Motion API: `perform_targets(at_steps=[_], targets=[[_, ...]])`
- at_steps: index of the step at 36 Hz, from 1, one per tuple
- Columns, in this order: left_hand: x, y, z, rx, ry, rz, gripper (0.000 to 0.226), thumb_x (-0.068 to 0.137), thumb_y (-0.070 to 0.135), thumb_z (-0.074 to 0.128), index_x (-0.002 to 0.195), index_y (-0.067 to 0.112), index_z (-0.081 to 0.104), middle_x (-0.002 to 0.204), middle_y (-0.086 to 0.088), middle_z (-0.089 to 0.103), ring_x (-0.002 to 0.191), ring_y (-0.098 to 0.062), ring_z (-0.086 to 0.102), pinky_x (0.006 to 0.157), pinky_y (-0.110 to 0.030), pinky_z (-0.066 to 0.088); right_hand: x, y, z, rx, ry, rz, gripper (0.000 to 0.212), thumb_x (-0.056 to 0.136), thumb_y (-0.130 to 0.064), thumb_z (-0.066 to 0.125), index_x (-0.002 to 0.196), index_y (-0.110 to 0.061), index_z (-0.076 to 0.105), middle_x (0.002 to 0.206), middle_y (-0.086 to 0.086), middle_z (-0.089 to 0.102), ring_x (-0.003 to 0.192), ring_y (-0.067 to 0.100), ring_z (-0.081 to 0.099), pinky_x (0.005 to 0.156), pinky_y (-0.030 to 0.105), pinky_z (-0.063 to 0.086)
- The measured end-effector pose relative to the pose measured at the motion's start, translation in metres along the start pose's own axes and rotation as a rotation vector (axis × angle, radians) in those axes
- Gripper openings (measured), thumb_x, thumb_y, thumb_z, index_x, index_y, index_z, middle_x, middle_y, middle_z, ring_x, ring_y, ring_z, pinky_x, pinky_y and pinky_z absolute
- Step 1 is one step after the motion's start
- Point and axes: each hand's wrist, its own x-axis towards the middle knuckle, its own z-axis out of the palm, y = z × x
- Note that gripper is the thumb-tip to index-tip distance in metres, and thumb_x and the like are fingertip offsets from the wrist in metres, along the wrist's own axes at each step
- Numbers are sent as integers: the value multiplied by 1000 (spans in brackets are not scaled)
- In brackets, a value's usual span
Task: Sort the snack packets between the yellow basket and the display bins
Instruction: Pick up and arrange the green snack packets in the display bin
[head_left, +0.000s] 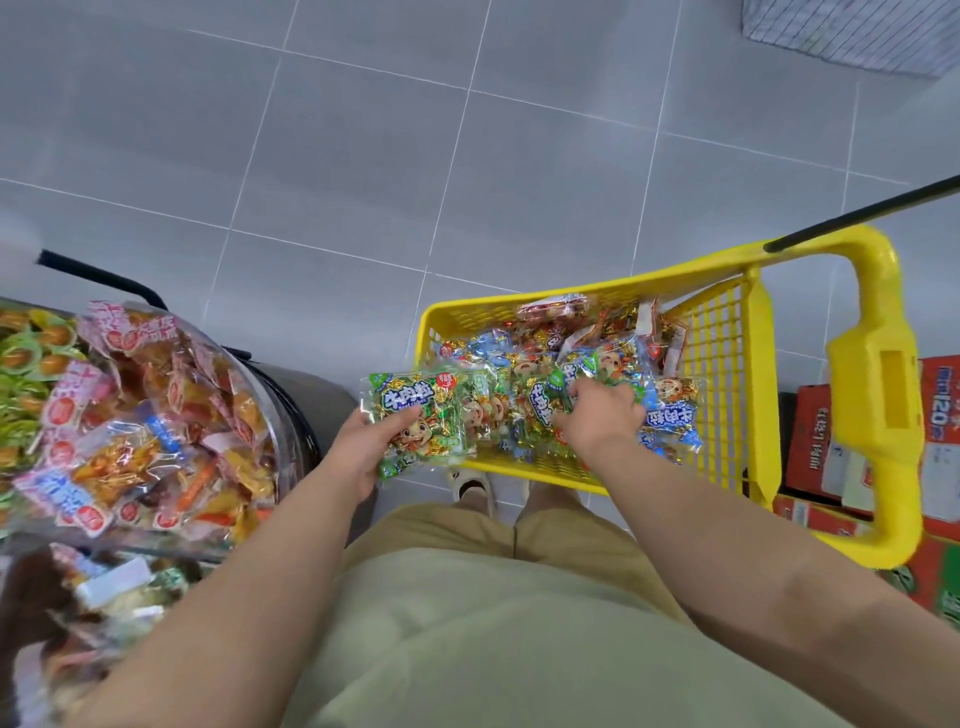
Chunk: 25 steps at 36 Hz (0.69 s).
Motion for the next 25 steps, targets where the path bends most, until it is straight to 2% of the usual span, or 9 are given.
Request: perform_targets(at_steps=[2,5,8,11,14,18,20,22,25], targets=[[-1,-3,-1,-12,-8,4,59,71,29,81,116,17,46,109,-1,61,113,-22,51,106,-45,35,-2,1,2,94,-9,6,14,83,-35,64,93,-28,58,82,-1,55,112,28,39,76,36,27],[-9,-5,0,-27,7,30,58,74,26,80,120,18,46,120,-6,60,106,-19,54,92,-34,41,-10,4,1,361,48,-58,11,87,-30,64,95,-22,63,72,-8,56,109,25,40,81,35,37],[-16,-7,0,-46,36,64,82,78,24,78,144,10,32,143,-13,46,112,-22,49,101,-42,34,-23,7,-10,517,129,-172,6,89,-24,62,89,-19,60,88,-1,59,99,23,47,82,36,42],[-27,-8,-2,-65,48,107,82,79,23,77,145,9,31,144,-12,45,87,-13,51,87,-35,34,-40,6,-30,757,128,-221,6,89,-19,61,88,-18,56,85,-5,58,82,15,56,72,26,46],[-40,-7,-6,-138,86,128,97,75,28,79,151,13,20,152,-11,35,122,-23,46,103,-42,31,-53,4,-50,903,138,-258,6,88,-24,63,92,-22,59,83,-10,58,70,3,53,58,14,43],[-71,-10,-7,-307,96,192,112,67,34,80,153,17,11,155,-10,30,139,-29,31,113,-50,20,-61,-5,-79,1099,44,-238,8,88,-29,64,95,-28,62,87,-13,60,76,3,57,54,17,43],[-90,-18,-7,-373,121,217,109,70,34,79,153,20,10,157,-9,25,143,-28,24,114,-50,16,-63,-13,-93,1186,-96,-216,15,88,-29,64,101,-23,64,98,-7,65,91,7,60,65,18,45],[-107,-29,-10,-443,177,232,106,73,34,79,153,21,10,159,-7,21,145,-27,17,116,-50,11,-67,-22,-103,1240,-266,-213,11,88,-30,64,96,-23,64,116,1,65,112,19,57,80,33,45],[-131,-46,-18,-579,233,266,115,58,38,83,152,22,19,155,-7,30,143,-27,25,117,-51,17,-79,-39,-113,1199,-403,-296,12,85,-31,66,96,-25,64,121,0,62,119,21,52,88,43,45]])
